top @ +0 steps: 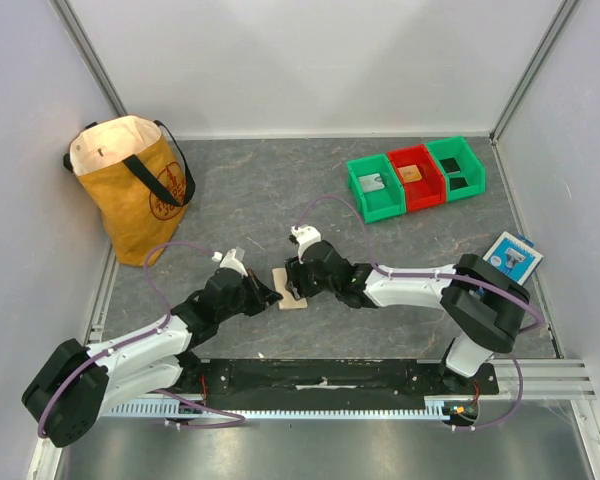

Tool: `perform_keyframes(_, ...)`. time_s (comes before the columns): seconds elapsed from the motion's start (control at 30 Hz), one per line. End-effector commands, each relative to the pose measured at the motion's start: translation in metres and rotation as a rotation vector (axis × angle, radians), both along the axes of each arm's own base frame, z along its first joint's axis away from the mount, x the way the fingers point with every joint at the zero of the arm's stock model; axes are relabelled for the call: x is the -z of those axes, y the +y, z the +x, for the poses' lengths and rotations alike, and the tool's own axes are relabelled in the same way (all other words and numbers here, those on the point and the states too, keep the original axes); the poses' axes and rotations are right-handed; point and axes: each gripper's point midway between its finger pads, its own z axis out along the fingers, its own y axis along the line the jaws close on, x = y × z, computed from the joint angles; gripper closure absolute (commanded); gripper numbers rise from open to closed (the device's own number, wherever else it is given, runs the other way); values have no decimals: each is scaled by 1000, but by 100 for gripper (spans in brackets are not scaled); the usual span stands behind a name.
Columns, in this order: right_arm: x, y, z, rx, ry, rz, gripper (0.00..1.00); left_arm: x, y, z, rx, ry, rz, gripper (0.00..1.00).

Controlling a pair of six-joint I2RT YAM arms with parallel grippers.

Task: Take the credit cards out of the card holder
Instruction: Open the card holder at the center of the board.

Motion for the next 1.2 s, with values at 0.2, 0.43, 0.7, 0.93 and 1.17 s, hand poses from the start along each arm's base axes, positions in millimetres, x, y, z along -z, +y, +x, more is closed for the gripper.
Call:
perform_keyframes(0.2,7,13,11,31,-43,-59,50,-11,-3,4,17,-69,-20,98)
perform_keyframes(0.43,18,1,7,56,-47,-146,52,-11,0,4,8,-78,-20,98)
perform_keyframes(0.7,23,-26,5,97,-63,-244,58,-12,2,3,-1,-84,-18,98)
perform_keyframes(0.93,17,-50,17,185,-127,-315,83,-9,4,1,3,-75,-8,98)
perform_keyframes(1.17,8,-62,20,222,-165,-329,100,-8,6,-1,2,-68,1,98)
